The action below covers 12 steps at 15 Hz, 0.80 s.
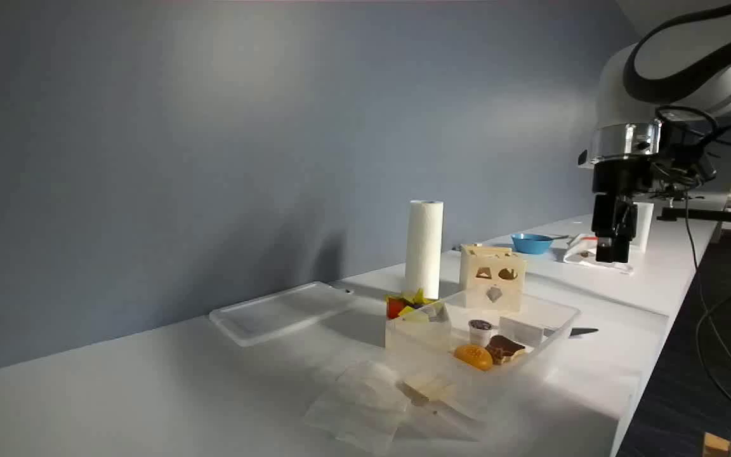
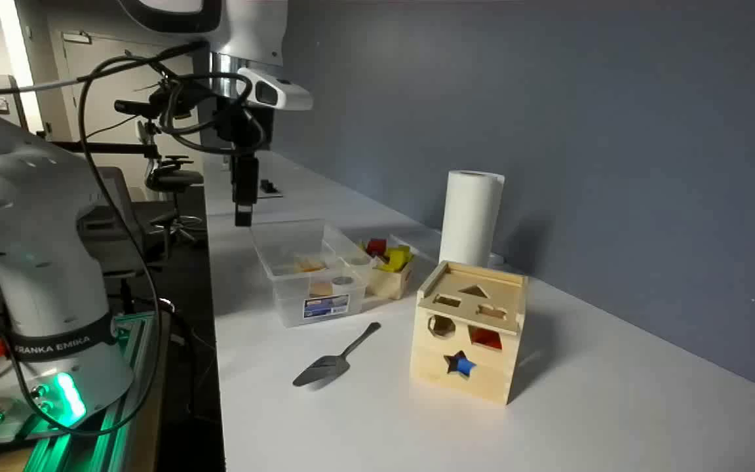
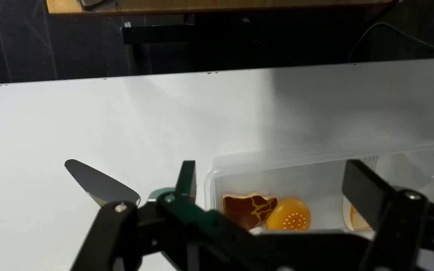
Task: Move the bowl to the left
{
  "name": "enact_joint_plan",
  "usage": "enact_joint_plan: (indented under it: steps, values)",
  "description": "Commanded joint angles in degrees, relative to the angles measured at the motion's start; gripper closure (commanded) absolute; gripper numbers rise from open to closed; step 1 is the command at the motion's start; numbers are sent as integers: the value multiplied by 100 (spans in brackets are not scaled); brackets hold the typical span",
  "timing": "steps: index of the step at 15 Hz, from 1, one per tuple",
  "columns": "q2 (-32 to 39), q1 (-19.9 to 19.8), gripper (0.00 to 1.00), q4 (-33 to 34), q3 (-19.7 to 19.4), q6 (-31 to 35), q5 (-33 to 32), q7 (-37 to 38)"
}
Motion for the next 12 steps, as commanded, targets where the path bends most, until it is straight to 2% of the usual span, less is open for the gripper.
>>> enact_joint_plan:
  steps: [1,7,12]
  values:
    - [9,-31,0,9,25,-7,19,-20]
    - [9,-31,0,9,25,-7,19,-20]
    - [505,73,0,-75,-61,1193,17,-196]
